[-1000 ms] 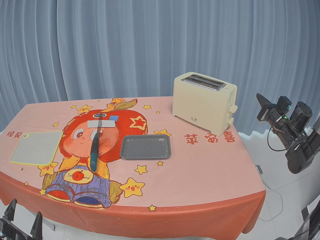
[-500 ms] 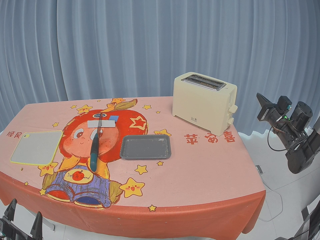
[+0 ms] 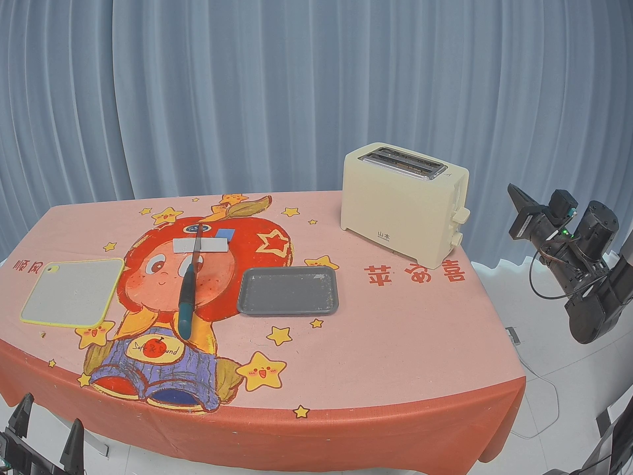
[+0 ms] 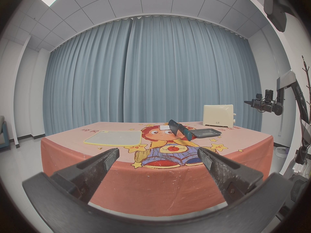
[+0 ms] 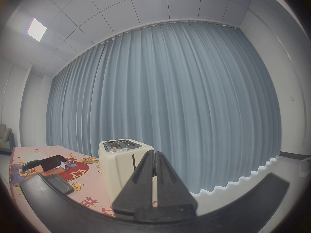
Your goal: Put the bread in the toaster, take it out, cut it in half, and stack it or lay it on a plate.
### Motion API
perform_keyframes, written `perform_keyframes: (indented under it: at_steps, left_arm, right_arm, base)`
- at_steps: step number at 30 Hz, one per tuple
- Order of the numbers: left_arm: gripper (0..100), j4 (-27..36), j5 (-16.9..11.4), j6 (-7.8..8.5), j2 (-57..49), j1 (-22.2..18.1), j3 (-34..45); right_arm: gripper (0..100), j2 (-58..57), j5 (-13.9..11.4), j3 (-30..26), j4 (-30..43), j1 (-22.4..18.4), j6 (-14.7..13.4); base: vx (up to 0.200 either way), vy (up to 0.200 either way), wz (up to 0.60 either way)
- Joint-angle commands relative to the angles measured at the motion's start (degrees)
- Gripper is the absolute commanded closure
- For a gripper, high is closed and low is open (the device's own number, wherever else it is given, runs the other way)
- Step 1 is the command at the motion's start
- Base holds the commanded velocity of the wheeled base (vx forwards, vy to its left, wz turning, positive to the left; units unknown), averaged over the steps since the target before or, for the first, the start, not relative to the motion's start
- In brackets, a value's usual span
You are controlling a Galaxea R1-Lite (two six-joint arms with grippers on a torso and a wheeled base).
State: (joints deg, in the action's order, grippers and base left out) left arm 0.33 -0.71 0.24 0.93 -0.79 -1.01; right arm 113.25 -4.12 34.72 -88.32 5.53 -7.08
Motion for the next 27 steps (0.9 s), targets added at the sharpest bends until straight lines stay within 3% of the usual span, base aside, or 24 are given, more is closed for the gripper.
perform_keyframes:
  at_steps: [1, 27]
  left_arm:
    - [0, 0.1, 0.0, 0.02, -0.9, 0.0, 0.9]
    - [0, 0.0, 0.0, 0.02, -0.9, -0.1, 1.0]
  right_arm:
    - [100, 0.0, 0.0, 0.0, 0.0, 0.0, 0.0]
    - [100, 0.2, 0.0, -0.9, 0.0, 0.4, 0.8]
  base:
    - [0.000, 0.000, 0.00]
    - [0.000, 0.000, 0.00]
